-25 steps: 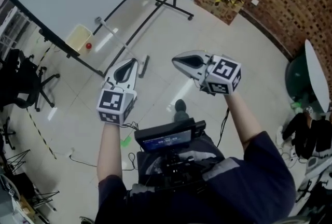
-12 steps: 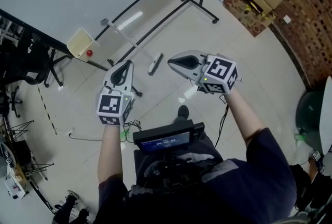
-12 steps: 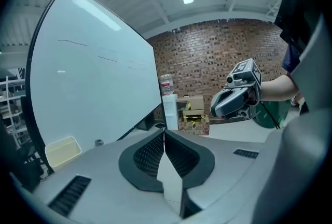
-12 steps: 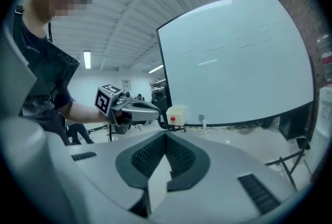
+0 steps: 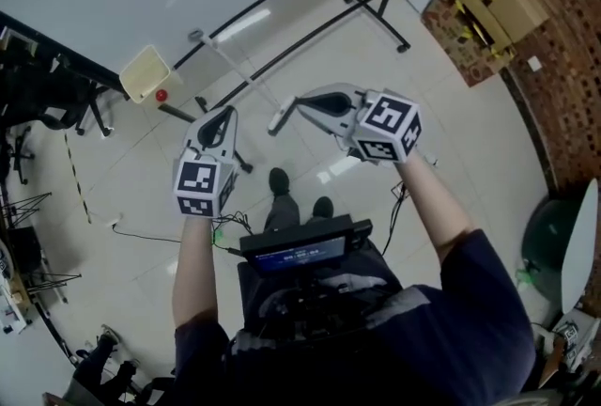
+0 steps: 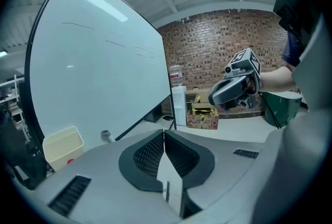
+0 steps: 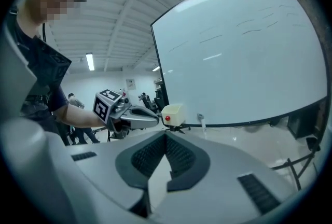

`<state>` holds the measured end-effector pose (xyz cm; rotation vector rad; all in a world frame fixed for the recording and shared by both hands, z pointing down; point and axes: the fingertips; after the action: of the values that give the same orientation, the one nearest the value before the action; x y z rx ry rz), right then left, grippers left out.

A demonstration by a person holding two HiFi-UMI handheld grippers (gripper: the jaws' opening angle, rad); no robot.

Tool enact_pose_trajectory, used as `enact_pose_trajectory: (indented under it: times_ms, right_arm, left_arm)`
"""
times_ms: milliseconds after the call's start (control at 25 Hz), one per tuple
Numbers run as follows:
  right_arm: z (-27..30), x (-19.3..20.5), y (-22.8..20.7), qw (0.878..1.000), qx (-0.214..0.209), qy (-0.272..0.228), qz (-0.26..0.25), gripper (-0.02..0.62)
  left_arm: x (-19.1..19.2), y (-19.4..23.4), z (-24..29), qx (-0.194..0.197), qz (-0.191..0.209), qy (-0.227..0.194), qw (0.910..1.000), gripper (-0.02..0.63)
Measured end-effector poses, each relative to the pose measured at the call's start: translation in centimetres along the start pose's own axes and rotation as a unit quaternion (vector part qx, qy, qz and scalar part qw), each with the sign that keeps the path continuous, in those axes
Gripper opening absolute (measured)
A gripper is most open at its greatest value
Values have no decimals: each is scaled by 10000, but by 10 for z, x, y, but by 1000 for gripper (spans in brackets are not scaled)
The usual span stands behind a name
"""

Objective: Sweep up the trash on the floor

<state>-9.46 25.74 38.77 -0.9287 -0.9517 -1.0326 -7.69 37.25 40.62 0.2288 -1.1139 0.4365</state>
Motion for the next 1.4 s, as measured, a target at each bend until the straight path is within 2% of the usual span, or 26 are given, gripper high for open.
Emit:
enact_pose_trajectory:
  times_ms: [160, 280, 440, 560, 640, 760, 1080, 1120, 1160, 1240, 1400]
  right_arm:
    - [20, -1, -13, 9999, 62, 139, -8, 14]
    - [41, -2, -29, 9994, 174, 299, -31, 14]
    - [87, 1, -46, 9960, 507, 527, -522, 14]
    - [125, -10, -53, 9967, 496, 524, -371, 14]
    - [150, -17, -56, 9962, 518, 585, -388, 14]
    - [176, -25, -58, 9941, 571, 682, -620, 14]
    - [193, -24, -81, 9939, 473, 876, -472, 14]
    - [193, -23, -87, 9942, 424, 890, -423, 14]
    - [194, -22, -94, 9945, 374, 903, -375, 15]
    - [200, -21, -108, 9950, 292, 911, -287, 14]
    - [217, -17, -129, 9940, 60, 1067, -235, 15]
  left_arm:
    - [20, 25, 17, 29, -126, -36, 9999, 6]
    - [31, 54, 38, 36, -289, -212, 9994, 5]
    - [41, 97, 62, -55, -466, -489, 9977, 5]
    - [56, 126, 78, -46, -756, -617, 9952, 5]
    - [67, 145, 87, -137, -808, -649, 9945, 5]
    - [78, 165, 99, -283, -773, -641, 9945, 6]
    - [109, 196, 133, -712, -1076, -412, 9908, 6]
    - [113, 197, 137, -742, -1164, -373, 9897, 34]
    - [117, 199, 142, -780, -1259, -328, 9884, 90]
    - [124, 207, 152, -887, -1416, -283, 9855, 101]
    - [139, 222, 173, -1071, -1739, -204, 9787, 241]
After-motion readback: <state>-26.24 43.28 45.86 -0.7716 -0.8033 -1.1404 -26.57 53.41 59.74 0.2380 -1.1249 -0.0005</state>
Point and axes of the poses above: the fingertips, and each gripper's own axes: z forward along the fingers, y to its left, x out of its underside, and after that the axes turned 12 degrees about x, right-handed
